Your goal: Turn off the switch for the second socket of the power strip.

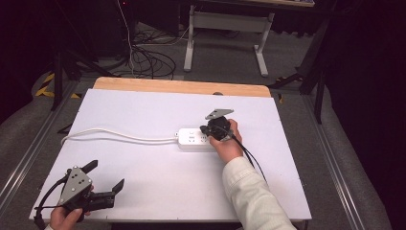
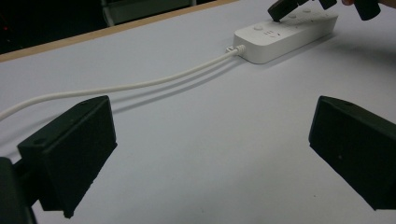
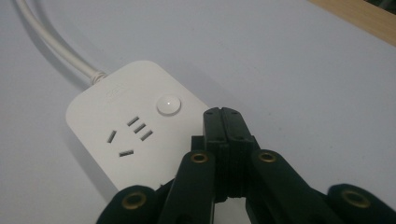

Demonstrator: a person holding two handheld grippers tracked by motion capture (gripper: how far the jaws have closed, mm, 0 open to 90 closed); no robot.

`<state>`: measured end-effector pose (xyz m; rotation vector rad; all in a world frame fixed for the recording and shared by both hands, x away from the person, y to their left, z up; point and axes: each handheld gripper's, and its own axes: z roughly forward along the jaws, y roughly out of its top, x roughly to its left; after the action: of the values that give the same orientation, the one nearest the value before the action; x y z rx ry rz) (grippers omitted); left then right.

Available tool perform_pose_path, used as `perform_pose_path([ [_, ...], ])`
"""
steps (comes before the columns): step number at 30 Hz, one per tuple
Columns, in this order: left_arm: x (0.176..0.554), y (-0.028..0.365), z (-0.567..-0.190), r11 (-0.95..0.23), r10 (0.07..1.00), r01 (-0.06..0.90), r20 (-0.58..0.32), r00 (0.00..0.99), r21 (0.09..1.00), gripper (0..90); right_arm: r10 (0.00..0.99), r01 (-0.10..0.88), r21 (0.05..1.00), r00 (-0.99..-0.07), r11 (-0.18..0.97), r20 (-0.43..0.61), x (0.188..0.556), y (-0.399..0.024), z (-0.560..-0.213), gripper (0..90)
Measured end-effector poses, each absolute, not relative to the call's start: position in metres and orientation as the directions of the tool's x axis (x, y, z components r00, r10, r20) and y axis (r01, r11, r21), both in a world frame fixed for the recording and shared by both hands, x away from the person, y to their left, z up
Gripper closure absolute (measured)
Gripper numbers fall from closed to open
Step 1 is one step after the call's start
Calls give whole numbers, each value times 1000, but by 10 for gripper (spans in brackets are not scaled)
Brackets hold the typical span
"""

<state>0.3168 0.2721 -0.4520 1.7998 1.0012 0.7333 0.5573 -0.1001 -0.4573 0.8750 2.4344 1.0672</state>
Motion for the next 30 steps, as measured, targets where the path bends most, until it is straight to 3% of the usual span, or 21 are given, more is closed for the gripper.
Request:
perform_pose_path([
  [3, 317, 272, -452, -249, 868, 319, 64, 493, 914, 15, 659, 371, 794, -750, 481, -49, 553, -100, -449, 900],
  [30, 317, 273, -452, -245, 868, 323, 59, 493, 914, 15, 639, 324, 822, -766, 468, -62, 538, -108, -415, 882],
])
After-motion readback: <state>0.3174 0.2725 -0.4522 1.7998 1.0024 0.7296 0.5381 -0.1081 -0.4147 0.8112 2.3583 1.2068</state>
